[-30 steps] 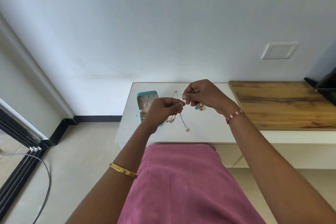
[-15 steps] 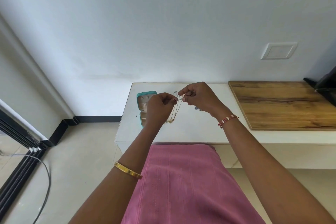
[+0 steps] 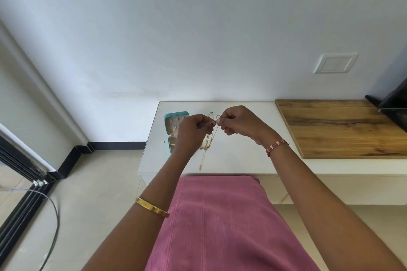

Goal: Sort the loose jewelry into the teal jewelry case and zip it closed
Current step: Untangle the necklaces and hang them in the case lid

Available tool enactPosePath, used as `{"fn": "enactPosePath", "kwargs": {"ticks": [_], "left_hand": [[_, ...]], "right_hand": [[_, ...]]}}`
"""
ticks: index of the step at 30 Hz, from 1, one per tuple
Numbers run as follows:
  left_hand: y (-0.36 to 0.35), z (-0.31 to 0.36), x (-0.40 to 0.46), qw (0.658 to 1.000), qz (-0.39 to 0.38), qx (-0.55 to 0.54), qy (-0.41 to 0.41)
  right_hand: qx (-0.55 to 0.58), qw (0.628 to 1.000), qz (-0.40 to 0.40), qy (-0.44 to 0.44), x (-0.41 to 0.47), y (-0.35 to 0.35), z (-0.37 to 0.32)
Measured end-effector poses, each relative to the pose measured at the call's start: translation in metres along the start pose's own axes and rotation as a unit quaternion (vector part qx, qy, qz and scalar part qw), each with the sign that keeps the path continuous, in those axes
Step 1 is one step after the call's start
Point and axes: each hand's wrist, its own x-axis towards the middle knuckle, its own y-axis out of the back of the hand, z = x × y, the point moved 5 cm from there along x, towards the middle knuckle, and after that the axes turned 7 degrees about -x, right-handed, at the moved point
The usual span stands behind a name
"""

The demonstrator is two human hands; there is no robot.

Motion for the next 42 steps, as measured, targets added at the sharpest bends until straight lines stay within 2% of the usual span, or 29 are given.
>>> {"fn": "enactPosePath", "kwargs": {"ticks": [6,10,15,18,23,25,28,31,34,36,40,42], "left_hand": [[0.002,-0.007,0.000,0.999,0.019,-0.022,0.016],[0.002,-0.006,-0.002,0.993,0.013,-0.109,0.043],[-0.006,0.000,-0.006,0.971,-0.060,-0.215,0.088],[-0.004,0.000,-0.005,0.965,-0.067,-0.234,0.097],[-0.005,-0.004,-0.007,0.941,-0.091,-0.297,0.136],[-0.005,-0.006,-0.008,0.927,-0.102,-0.326,0.154],[0.000,-0.012,-0.009,0.912,-0.094,-0.358,0.174],[0.009,-0.023,-0.006,0.898,-0.075,-0.390,0.190],[0.017,-0.032,-0.003,0.890,-0.068,-0.401,0.204],[0.019,-0.034,-0.003,0.893,-0.083,-0.388,0.214],[0.017,-0.036,-0.008,0.913,-0.132,-0.317,0.218],[0.013,-0.034,-0.011,0.917,-0.149,-0.302,0.214]], "right_hand": [[0.032,0.999,0.020,0.000,0.001,0.002,0.003],[0.113,0.994,0.012,0.009,0.006,0.000,0.005],[0.312,0.950,-0.019,0.002,0.013,-0.007,0.014],[0.364,0.931,-0.010,-0.007,0.013,-0.008,0.020],[0.430,0.900,-0.069,-0.037,0.011,-0.014,0.019],[0.426,0.900,-0.079,-0.052,0.012,-0.015,0.021],[0.369,0.923,-0.081,-0.066,0.011,-0.009,0.026],[0.228,0.968,-0.081,-0.068,0.009,0.000,0.035],[0.115,0.985,-0.113,-0.060,0.004,0.005,0.039],[0.118,0.985,-0.119,-0.048,0.003,0.007,0.038],[0.256,0.955,-0.148,-0.017,0.002,0.005,0.031],[0.291,0.943,-0.160,-0.009,0.002,0.002,0.028]]}}
